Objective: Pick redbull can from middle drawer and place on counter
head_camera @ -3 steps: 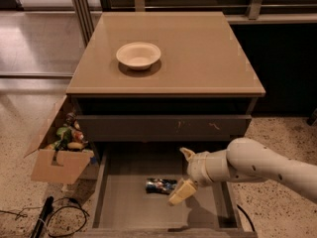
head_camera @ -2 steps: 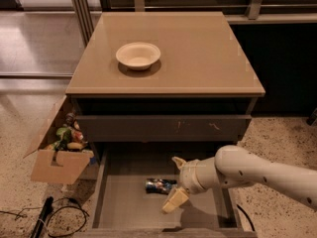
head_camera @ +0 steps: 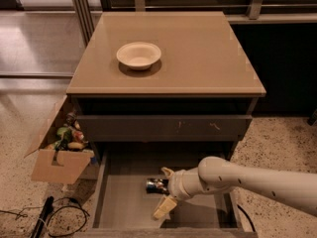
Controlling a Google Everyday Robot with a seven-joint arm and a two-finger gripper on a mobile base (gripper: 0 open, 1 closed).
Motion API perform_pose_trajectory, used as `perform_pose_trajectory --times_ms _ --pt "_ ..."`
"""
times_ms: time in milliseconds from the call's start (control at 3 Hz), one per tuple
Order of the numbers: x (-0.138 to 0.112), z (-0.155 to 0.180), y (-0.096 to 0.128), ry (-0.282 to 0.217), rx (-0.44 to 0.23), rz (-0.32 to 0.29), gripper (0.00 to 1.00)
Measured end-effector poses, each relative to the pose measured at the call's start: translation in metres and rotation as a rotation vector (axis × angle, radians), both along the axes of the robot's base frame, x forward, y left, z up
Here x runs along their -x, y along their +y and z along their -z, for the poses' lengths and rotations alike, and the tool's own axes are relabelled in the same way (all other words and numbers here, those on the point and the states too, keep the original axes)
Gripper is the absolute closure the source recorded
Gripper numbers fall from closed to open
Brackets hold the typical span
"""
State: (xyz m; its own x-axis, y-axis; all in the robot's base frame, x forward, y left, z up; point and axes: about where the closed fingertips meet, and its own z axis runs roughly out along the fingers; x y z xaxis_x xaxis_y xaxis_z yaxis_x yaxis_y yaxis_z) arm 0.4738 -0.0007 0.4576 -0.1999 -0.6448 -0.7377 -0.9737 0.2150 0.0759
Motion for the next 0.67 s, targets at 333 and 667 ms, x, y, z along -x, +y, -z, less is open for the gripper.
perform_pose_trajectory --times_ms 333,667 --pt "-0.011 0.023 0.014 -0.025 -0.022 -0.015 0.00" --pt "-0.022 0.039 0.019 -0.056 -0.023 -0.019 0.00"
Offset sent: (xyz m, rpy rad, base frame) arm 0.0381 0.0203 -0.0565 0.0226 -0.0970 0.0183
